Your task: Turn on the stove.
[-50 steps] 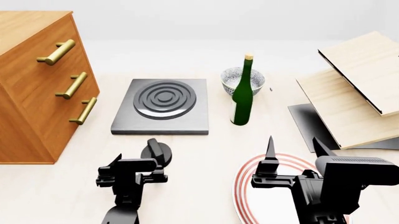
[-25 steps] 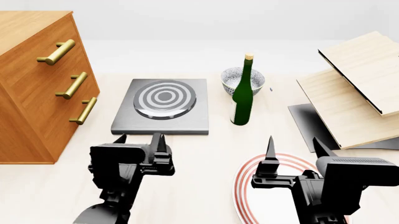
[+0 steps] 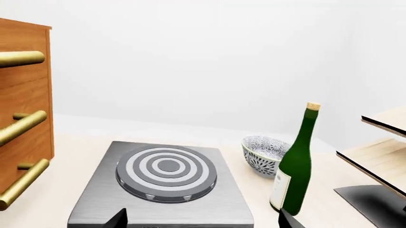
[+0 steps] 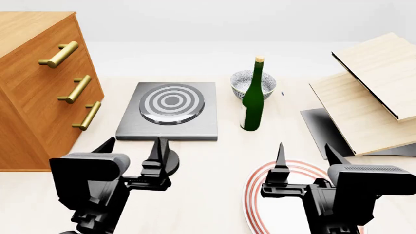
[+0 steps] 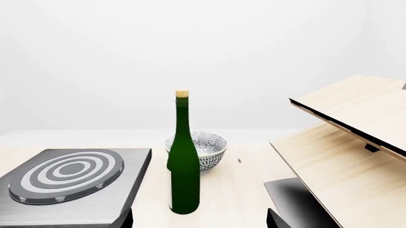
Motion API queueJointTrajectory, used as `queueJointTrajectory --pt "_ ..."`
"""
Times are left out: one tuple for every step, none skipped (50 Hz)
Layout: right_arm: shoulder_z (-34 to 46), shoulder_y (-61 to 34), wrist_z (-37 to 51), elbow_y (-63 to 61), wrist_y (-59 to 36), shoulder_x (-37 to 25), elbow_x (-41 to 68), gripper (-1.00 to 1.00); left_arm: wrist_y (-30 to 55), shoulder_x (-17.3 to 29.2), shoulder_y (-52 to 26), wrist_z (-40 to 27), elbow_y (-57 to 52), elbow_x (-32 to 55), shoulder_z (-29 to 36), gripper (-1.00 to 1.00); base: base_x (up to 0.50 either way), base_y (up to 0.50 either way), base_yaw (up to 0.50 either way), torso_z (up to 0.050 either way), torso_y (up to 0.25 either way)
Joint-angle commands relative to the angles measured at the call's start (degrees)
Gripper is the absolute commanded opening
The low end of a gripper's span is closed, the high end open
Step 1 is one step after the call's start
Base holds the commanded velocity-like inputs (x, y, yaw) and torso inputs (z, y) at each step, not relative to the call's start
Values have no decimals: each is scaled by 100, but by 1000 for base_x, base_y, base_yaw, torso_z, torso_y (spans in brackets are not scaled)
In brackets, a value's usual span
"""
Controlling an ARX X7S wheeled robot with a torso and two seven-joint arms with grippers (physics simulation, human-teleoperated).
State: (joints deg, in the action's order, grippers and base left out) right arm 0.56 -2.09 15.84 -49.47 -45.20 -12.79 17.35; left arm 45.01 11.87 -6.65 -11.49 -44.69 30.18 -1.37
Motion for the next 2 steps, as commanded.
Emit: queueJointTrajectory --pt "43 2 46 23 35 -34 -2 100 21 36 52 -59 -43 35 -44 100 0 0 0 0 0" --pt "46 -3 51 24 31 -36 0 100 10 41 52 -62 -35 27 -38 100 0 0 0 0 0"
